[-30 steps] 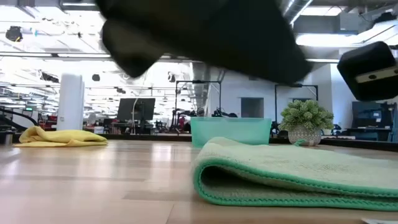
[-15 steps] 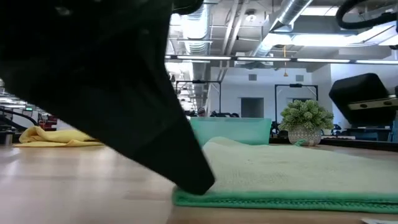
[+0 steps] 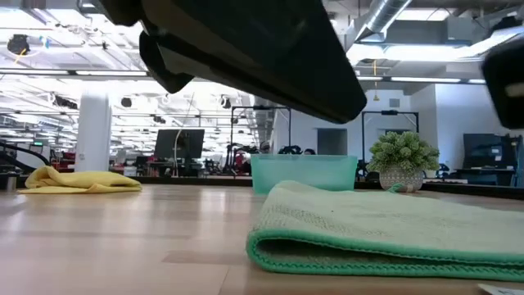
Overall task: Fold microfiber towels
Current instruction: Fold the green microfiber cloth
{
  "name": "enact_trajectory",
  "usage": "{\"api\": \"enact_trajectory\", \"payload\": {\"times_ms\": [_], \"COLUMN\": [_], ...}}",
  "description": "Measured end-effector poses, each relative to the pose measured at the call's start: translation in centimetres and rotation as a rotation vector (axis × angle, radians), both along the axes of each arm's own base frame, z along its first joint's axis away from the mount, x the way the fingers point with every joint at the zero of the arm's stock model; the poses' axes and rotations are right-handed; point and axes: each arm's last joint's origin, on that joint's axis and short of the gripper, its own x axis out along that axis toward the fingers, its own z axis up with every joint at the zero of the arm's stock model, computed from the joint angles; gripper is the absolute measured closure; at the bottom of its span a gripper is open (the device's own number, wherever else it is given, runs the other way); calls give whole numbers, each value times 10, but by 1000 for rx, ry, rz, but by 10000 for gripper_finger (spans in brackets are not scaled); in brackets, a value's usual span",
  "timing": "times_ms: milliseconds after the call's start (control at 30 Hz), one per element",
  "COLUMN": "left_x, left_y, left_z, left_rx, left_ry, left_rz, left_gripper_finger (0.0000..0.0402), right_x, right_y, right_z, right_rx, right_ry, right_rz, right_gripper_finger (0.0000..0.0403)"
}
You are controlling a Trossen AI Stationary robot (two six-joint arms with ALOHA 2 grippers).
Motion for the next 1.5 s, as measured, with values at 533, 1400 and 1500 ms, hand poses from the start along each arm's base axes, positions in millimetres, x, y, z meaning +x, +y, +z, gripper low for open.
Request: {"api": "enact_trajectory", "payload": {"times_ms": [533,1400,1500], "left_x": [16,13,14], "left_y": [-2,-14,-14], "left_z": [-26,-33,-33], "left_rx": [111,345,342], "left_ry": [-148,82,80], "left_rz": [-99,-232,-234], "left_gripper_finger": [369,241,246], "right_x": [0,-10,-15], "right_y": [-7,3,9], "right_z": [-21,-17,-16], "right_rx": [-117,-69,-65], "right_ry": [75,95,73], "right_rz": [-45,47,86], "right_gripper_finger": [242,240,196]}}
